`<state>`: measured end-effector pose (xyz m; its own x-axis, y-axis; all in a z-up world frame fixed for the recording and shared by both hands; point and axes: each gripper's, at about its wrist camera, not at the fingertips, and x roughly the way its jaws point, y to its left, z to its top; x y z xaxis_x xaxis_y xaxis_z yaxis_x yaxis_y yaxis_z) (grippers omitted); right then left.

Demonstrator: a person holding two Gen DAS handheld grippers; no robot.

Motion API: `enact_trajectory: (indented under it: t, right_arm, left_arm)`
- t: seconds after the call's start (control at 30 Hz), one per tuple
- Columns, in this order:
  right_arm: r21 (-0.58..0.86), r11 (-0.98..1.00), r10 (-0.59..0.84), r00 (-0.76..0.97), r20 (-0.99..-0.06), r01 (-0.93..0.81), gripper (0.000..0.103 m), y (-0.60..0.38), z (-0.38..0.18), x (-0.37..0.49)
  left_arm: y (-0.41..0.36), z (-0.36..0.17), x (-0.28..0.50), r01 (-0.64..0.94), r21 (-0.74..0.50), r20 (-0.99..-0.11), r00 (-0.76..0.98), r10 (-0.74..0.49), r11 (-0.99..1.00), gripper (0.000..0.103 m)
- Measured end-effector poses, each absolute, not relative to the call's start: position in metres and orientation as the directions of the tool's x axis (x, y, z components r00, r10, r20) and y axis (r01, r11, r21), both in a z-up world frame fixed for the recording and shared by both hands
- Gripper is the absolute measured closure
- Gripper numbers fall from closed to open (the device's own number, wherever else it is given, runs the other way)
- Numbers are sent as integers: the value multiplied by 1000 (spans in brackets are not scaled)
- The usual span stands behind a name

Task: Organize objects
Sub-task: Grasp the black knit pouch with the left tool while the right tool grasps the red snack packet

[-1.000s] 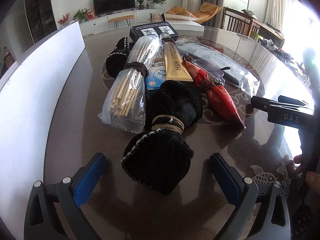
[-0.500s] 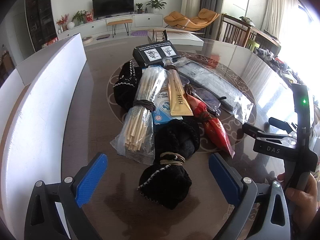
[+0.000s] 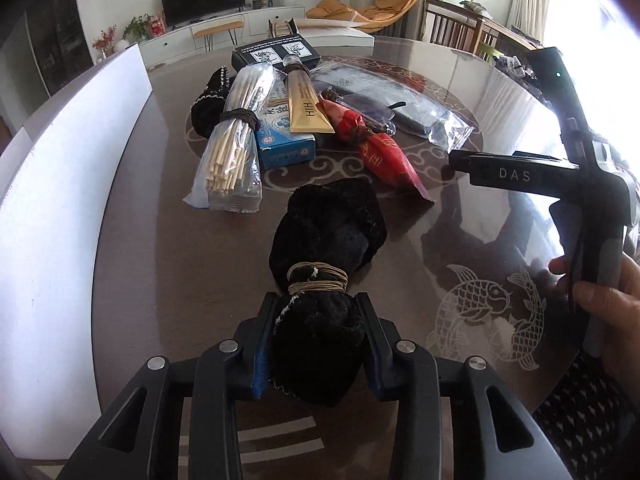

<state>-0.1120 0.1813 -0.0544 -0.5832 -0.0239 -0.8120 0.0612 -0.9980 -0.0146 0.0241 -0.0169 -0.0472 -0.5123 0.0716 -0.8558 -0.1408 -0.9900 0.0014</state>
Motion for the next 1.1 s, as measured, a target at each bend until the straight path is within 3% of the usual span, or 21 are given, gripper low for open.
enact_trajectory:
  t: [0.03, 0.07, 0.1, 0.27, 0.4, 0.67, 0.8, 0.83, 0.9, 0.97, 1.1]
  right_arm:
    - [-15, -998, -24, -583, -812, 61, 0, 181, -54, -112]
    - [-15, -998, -24, -583, -812, 61, 0, 181, -55, -112]
    - [-15, -998, -24, -583, -812, 61, 0, 181, -55, -112]
    - [-15, -998, -24, -583, -812, 61, 0, 181, -54, -112]
    - [-15, -998, -24, -583, -812, 61, 0, 181, -54, -112]
    - [-15, -998, -24, -583, -812, 61, 0, 181, -54, -112]
    - [-15, -998, -24, -583, -812, 61, 0, 181, -54, -112]
    - [-14, -998, -24, -584, -812, 61, 0, 181, -54, -112]
    - [-11, -994, -52, -578, -814, 106, 0, 180, -54, -114]
    - [25, -981, -129, -552, -824, 192, 0, 183, -51, -111]
    - [184, -966, -256, -573, -779, 181, 0, 190, -21, -88]
  left_arm:
    - [-17, -48, 25, -144, 16, -858, -510, 61, -989, 49]
    - [-17, -50, 24, -140, 27, -859, -510, 49, -990, 33]
    - [-20, -50, 22, -129, 34, -860, -510, 37, -991, 27]
    - [-24, -51, 3, -124, 14, -861, -506, 51, -992, 22]
    - [-31, -55, -4, -89, 12, -863, -504, 34, -996, 0]
    - [-33, -57, 3, -79, 12, -836, -547, 34, -997, 0]
    - [-30, -54, -1, -116, 18, -863, -503, 43, -993, 0]
    - [-29, -52, 0, -121, 26, -864, -502, 39, -992, 3]
    - [-30, -47, 4, -132, 13, -850, -524, 58, -991, 44]
    - [-33, -44, 7, -135, 10, -844, -533, 64, -991, 68]
    - [-44, -44, 22, -119, -17, -833, -547, 80, -993, 68]
